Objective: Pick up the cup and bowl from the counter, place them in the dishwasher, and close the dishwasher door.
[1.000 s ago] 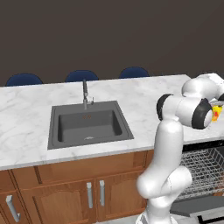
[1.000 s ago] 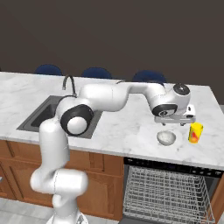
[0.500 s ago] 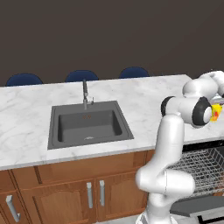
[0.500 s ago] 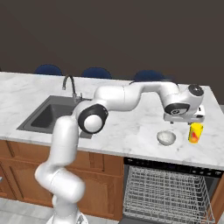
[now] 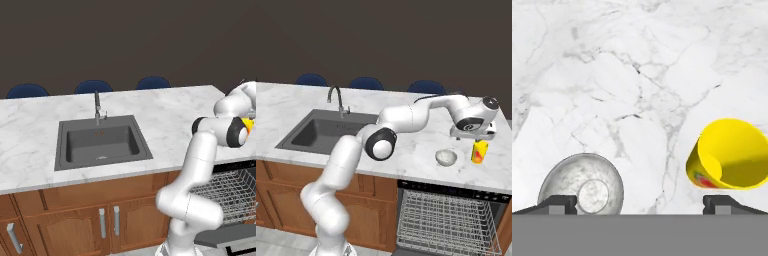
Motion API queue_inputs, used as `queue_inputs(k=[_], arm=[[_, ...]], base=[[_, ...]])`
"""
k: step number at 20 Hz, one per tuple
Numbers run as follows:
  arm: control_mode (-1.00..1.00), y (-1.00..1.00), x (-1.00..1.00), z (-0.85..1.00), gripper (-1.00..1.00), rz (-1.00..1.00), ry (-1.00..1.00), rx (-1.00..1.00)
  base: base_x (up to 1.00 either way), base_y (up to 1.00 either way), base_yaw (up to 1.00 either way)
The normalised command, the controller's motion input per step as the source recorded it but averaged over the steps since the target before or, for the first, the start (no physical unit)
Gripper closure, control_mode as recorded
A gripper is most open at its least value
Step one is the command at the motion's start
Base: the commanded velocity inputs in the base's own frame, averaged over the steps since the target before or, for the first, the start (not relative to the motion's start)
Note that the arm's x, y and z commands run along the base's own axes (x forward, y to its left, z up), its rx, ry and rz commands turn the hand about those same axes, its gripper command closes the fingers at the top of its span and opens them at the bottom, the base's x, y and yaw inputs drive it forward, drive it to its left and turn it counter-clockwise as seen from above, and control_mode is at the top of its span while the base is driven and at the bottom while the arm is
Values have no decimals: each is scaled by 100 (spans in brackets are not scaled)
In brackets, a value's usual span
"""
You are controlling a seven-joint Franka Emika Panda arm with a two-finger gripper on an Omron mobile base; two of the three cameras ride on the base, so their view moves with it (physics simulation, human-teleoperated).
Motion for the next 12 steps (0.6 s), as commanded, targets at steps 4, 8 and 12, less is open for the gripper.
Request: queue_inputs(k=[4,8,12], arm=[[-100,-9,10,-28,-100,1,1,0],[-100,-10,3,-20,-100,1,0,0],[-100,-10,7,-19,-100,2,0,0]], base=[[0,0,0],[0,0,0],[0,0,0]])
